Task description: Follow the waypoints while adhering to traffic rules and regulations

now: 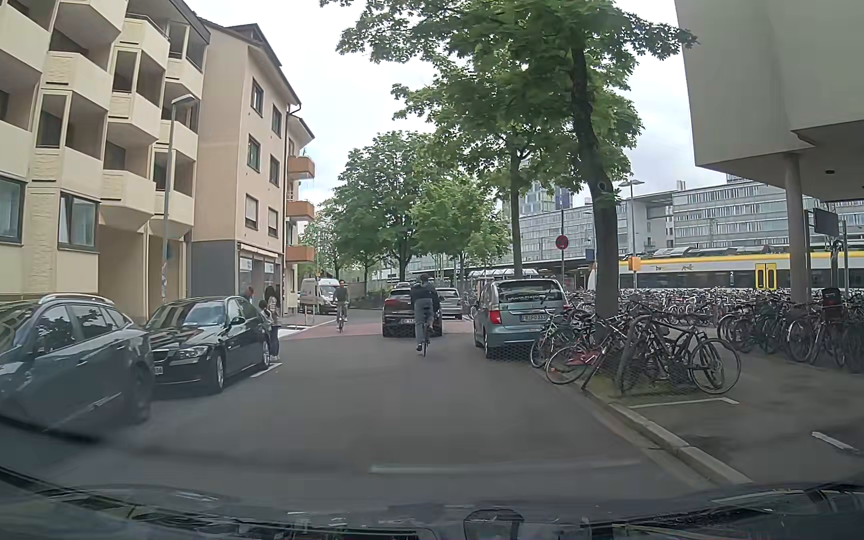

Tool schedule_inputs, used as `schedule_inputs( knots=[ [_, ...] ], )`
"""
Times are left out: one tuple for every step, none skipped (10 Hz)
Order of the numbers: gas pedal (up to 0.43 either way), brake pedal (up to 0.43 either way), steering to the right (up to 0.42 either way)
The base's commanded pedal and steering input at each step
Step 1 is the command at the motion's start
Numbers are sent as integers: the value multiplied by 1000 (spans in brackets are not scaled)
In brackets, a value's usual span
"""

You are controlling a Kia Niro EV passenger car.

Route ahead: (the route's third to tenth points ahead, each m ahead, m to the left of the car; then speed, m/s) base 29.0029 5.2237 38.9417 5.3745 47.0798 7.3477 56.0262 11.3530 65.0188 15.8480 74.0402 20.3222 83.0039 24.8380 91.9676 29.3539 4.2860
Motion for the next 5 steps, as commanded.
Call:
schedule_inputs(
  knots=[
    [0,140,53],
    [0,159,52],
    [0,171,50],
    [0,177,47],
    [0,195,43]
  ],
)
